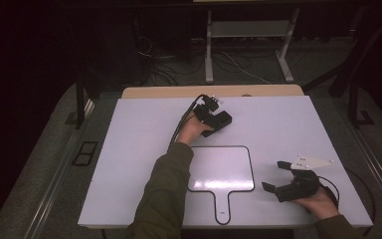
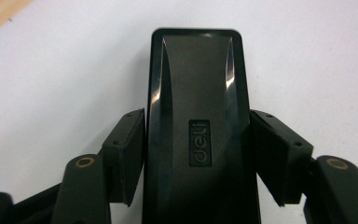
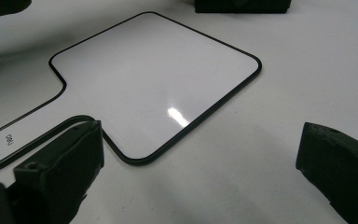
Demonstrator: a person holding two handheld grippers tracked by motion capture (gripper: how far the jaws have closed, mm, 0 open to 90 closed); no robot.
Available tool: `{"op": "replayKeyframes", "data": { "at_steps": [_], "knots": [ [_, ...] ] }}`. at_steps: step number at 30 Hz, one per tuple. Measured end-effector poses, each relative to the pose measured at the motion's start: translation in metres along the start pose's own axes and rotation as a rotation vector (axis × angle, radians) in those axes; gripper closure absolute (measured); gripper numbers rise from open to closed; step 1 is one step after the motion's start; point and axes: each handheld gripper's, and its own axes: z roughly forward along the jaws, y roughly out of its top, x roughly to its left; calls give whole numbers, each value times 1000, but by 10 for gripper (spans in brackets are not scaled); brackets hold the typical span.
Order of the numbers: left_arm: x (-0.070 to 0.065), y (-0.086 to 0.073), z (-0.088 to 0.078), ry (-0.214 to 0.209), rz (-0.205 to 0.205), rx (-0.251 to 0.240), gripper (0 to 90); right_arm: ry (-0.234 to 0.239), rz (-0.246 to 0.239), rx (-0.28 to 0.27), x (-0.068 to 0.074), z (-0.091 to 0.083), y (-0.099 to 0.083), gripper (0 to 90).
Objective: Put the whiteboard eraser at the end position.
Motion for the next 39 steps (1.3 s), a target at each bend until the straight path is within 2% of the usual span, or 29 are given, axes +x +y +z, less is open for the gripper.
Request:
{"op": "replayKeyframes", "data": {
  "at_steps": [1, 2, 4, 9, 15, 17, 20, 21, 23, 25, 28, 32, 33, 34, 35, 37, 38, 39],
  "knots": [
    [0, 0, 0, -4, -3, -16, 350, 0, -1, 1, 0, 0, 0, 0],
    [1, 0, -2, -11, -7, -4, 347, 0, -4, 2, 0, 1, 0, 0],
    [1, 0, -3, -8, 0, -14, 331, 0, -4, 2, 0, 1, 0, 0],
    [1, -1, -8, -12, -15, -59, 295, 0, -2, 5, 0, 1, 0, 0],
    [-1, -3, -19, -10, -1, -110, 240, 28, 0, 7, -1, 4, 0, 0],
    [-1, -3, -22, -11, 17, -119, 223, 28, 2, 18, -2, 8, -1, 0],
    [-5, -5, -27, -4, -3, -153, 205, 40, 7, 23, -4, 10, -1, 0],
    [-6, -6, -29, -4, -7, -144, 201, 41, 11, 25, -4, 10, -1, 0],
    [-9, -9, -32, -7, -6, -157, 188, 39, 15, 25, -4, 10, -1, 0],
    [-10, -11, -35, -12, 13, -170, 182, 39, 15, 26, -4, 10, -1, 0],
    [-13, -15, -38, -20, -9, -194, 174, 40, 16, 25, -5, 9, -2, 0],
    [-15, -18, -43, -29, 4, -201, 171, 38, 19, 20, -6, 9, -2, 0],
    [-18, -19, -43, -34, -20, -225, 170, 38, 17, 19, -6, 8, -2, 0],
    [-17, -20, -46, -32, 2, -207, 168, 40, 16, 19, -7, 8, -2, 0],
    [-19, -21, -47, -31, -21, -224, 168, 39, 18, 18, -7, 8, -3, 0],
    [-18, -24, -52, -37, -5, -213, 167, 39, 20, 18, -8, 7, -3, 0],
    [-19, -25, -54, -37, -16, -222, 167, 39, 24, 17, -8, 6, -3, 0],
    [-18, -27, -56, -36, 1, -215, 166, 37, 24, 13, -8, 6, -3, 0]
  ]
}}
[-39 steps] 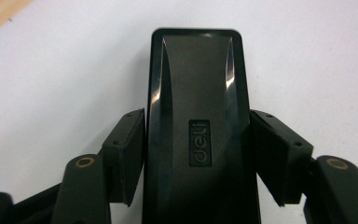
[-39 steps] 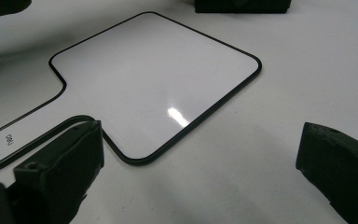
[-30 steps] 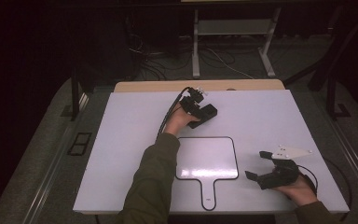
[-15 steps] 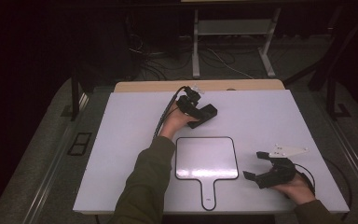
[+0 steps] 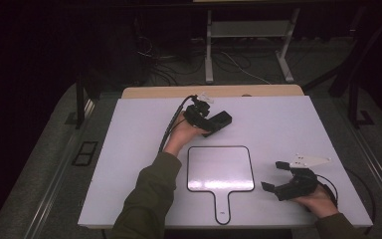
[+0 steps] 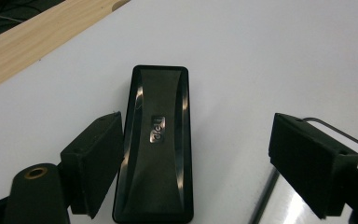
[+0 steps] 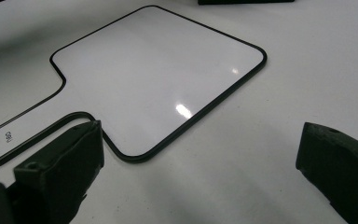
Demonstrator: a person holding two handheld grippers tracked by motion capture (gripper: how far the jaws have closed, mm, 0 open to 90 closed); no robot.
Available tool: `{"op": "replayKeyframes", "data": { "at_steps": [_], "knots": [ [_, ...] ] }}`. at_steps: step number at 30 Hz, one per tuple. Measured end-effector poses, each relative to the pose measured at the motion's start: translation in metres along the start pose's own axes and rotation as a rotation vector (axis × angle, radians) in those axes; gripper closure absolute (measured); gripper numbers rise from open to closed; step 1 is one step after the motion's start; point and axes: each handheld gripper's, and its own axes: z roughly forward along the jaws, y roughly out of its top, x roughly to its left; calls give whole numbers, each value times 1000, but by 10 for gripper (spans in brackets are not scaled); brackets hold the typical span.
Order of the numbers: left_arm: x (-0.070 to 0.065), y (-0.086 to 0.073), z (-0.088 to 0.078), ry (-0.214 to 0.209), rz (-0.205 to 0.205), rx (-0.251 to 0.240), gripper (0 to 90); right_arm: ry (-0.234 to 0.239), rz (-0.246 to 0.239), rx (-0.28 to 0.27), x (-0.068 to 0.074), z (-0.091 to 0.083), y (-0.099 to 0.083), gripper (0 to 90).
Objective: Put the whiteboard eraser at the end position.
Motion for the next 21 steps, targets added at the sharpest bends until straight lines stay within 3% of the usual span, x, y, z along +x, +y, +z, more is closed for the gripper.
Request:
{"op": "replayKeyframes", "data": {
  "at_steps": [4, 11, 14, 21],
  "knots": [
    [-5, -4, -5, 4, -20, -23, 145, -1, 1, -8, 0, -1, 0, 0],
    [-12, -15, -12, 8, -16, -29, 75, -5, 5, -7, 0, -1, 1, 0],
    [-16, -21, -15, 21, -24, -7, 8, -5, 7, -8, 0, -1, 1, 0],
    [-23, -34, -25, 11, -47, -19, 0, -7, 5, -6, 0, -1, 0, 0]
  ]
}}
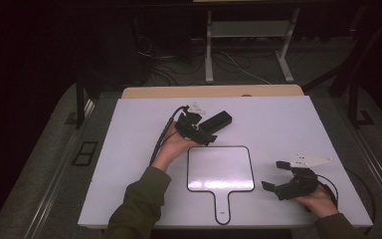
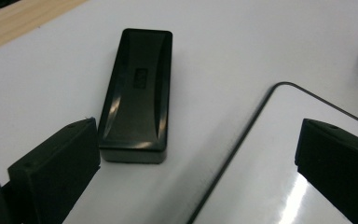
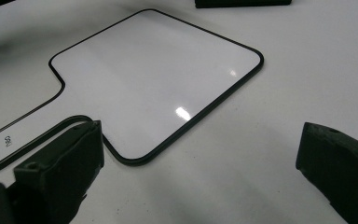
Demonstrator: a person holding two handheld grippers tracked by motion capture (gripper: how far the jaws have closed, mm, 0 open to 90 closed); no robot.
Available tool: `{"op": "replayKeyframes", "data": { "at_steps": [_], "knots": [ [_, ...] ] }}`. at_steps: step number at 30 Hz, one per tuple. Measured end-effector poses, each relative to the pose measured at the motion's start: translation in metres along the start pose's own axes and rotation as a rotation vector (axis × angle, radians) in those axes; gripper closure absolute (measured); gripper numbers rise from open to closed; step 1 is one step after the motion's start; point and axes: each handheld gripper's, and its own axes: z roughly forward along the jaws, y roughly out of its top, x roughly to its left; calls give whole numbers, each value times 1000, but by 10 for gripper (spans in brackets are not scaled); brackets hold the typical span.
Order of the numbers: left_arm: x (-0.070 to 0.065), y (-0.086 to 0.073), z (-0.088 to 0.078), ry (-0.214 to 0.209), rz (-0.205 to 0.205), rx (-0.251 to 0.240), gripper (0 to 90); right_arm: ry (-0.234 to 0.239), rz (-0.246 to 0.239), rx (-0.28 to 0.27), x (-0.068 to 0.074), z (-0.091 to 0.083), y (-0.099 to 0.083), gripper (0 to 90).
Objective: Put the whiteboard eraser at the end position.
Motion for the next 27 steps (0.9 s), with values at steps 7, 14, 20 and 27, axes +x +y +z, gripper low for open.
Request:
{"op": "replayKeyframes", "data": {
  "at_steps": [7, 14, 20, 27],
  "knots": [
    [-5, -14, -9, -1, -3, -17, 0, -2, -1, 0, 0, 0, 0, 0],
    [-14, -27, -21, 9, 4, -55, 0, -3, -2, 1, 1, 0, 0, 0],
    [-19, -37, -34, 16, 2, -84, 0, 0, -2, 2, 1, 0, 0, 0],
    [-26, -49, -51, 13, 14, -106, 0, -2, 1, 0, 2, -1, 0, 0]
  ]
}}
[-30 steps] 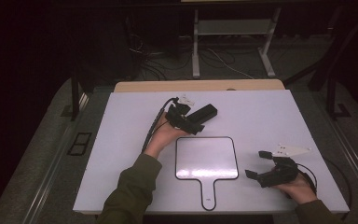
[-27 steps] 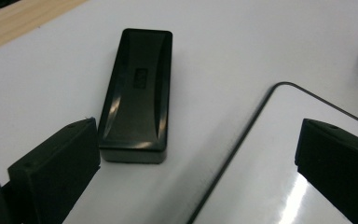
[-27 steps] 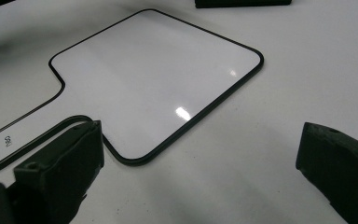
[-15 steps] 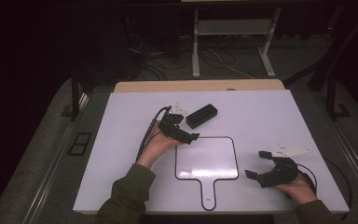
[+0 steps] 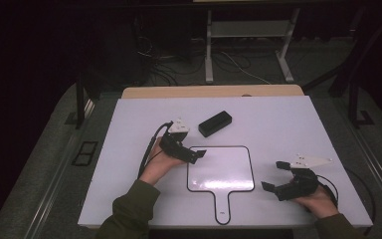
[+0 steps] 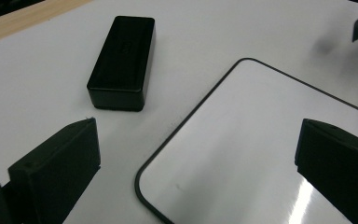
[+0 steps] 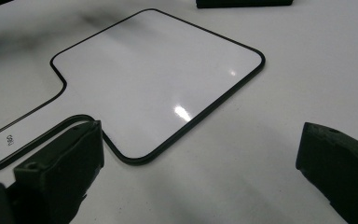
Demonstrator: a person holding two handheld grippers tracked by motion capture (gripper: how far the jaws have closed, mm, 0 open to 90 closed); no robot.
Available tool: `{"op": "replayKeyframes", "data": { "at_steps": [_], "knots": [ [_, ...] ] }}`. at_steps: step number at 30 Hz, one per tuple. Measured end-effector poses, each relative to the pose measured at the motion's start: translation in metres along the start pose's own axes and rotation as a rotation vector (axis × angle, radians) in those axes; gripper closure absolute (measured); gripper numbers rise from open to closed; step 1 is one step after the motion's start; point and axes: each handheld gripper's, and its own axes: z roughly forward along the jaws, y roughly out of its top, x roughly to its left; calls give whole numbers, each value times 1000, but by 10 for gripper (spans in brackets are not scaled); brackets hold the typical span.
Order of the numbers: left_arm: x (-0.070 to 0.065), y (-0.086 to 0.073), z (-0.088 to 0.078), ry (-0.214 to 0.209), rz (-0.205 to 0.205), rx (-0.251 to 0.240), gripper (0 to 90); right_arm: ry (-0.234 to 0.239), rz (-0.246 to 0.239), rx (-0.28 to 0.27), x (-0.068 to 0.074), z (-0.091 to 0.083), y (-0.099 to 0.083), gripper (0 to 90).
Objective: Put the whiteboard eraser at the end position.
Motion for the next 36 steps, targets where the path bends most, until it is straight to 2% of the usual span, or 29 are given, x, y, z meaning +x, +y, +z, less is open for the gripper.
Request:
{"op": "replayKeyframes", "data": {
  "at_steps": [12, 23, 29, 33, 36],
  "knots": [
    [-10, -19, -26, 9, -1, -42, 0, -1, -7, -2, 0, 0, 1, 0],
    [-15, -40, -44, 39, 0, -72, 0, -6, -3, -6, 0, 0, 1, 0],
    [-14, -59, -57, 48, -17, -76, 0, -7, -7, -4, 0, 0, 1, 0],
    [-16, -71, -65, 40, -58, -94, 0, -8, -6, -3, 0, 1, 1, 0],
    [-19, -78, -69, 36, -63, -93, 0, -10, -6, 1, 1, 1, 1, 0]
  ]
}}
